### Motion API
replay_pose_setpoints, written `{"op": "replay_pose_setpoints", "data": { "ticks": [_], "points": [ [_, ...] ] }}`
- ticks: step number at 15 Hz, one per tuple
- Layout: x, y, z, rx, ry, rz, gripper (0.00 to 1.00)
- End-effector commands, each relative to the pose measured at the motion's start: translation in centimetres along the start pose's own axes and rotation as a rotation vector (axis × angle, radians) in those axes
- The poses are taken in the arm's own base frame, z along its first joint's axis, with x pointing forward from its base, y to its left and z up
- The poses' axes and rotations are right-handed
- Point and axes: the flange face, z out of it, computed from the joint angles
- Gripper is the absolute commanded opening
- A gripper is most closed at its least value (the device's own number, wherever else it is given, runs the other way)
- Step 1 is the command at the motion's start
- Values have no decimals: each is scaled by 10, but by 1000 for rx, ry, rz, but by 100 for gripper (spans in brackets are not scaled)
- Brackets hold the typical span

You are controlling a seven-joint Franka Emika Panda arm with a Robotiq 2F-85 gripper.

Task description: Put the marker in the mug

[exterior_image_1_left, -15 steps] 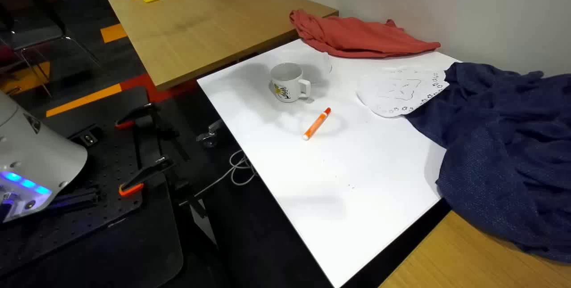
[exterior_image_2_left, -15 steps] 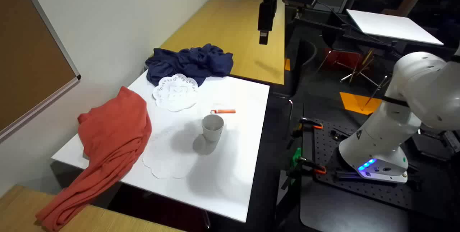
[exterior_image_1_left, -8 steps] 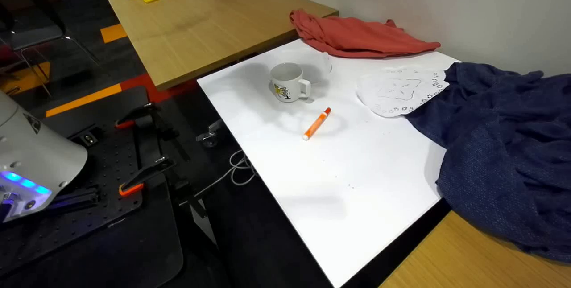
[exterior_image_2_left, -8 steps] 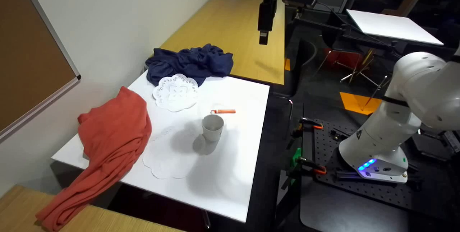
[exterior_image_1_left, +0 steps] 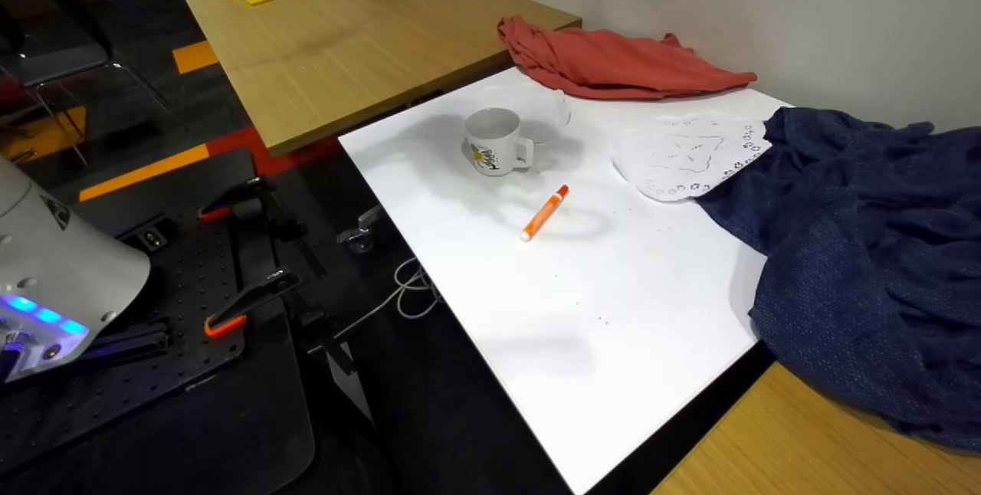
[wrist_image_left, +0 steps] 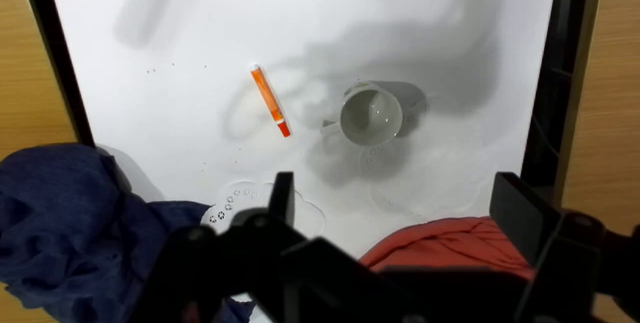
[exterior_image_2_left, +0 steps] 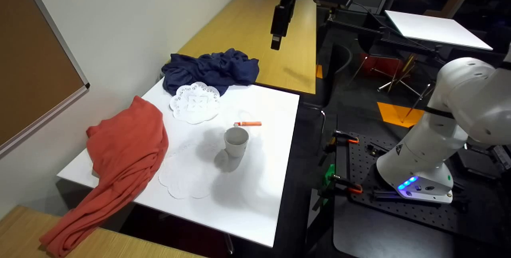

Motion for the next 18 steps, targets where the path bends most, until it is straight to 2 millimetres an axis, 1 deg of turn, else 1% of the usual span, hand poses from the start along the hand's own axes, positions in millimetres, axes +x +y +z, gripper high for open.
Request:
{"op": "replay_pose_setpoints", "data": {
  "ticks": [1,6,10,18],
  "points": [
    [12,22,30,32,82,-1,100],
    [28,49,82,33,113,-15,100],
    [37,68,129,1,102,-17,100],
    [46,104,237,-45,57,10,100]
  ]
}}
